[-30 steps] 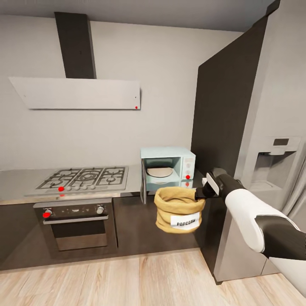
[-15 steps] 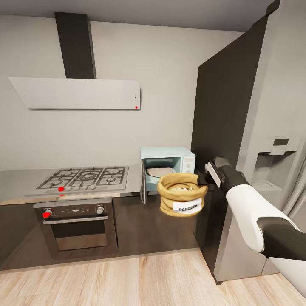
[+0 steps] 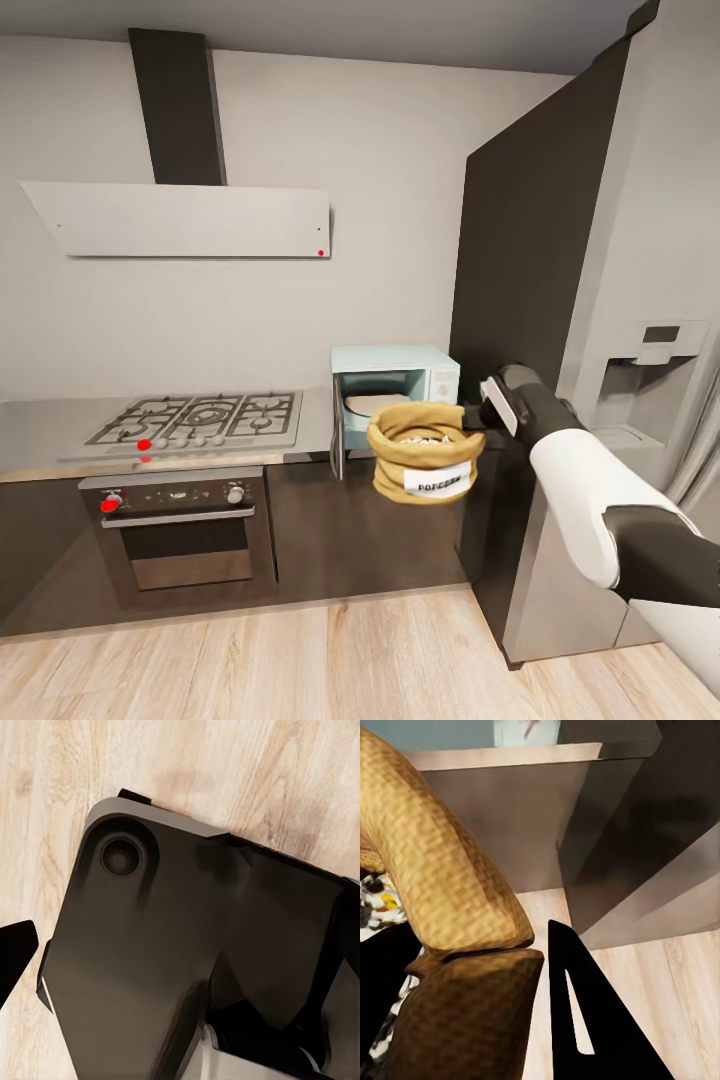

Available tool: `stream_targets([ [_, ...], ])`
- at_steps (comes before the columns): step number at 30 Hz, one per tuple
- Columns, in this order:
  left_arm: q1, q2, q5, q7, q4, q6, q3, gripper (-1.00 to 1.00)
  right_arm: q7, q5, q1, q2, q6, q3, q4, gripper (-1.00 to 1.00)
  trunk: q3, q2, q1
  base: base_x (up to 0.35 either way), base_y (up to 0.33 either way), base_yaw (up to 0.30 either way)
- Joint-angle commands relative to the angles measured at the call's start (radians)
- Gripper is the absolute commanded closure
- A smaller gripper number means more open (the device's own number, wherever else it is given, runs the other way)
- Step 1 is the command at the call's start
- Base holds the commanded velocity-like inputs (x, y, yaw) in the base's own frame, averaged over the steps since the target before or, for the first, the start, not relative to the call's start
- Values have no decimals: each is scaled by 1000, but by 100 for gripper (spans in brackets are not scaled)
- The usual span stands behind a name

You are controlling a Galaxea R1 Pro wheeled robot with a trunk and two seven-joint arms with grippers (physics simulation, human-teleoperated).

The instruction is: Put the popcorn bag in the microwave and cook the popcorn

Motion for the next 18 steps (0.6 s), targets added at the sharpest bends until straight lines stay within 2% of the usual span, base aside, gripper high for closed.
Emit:
stream_targets([
  [1, 0, 0, 3, 1, -1, -1, 5, -100, 2, 7, -1, 3, 4, 2, -4, 100, -2, -1, 0, 0, 0, 0],
  [6, -1, 0, 3, -1, 1, -1, 5, -100, 3, 9, -1, 5, 4, 1, -11, 100, -2, -1, 0, 94, 0, 0],
  [18, -1, 0, 3, -1, 3, -1, 4, -100, 4, 11, -1, 5, 4, 2, -12, 100, -2, -1, 0, 311, 0, 0],
])
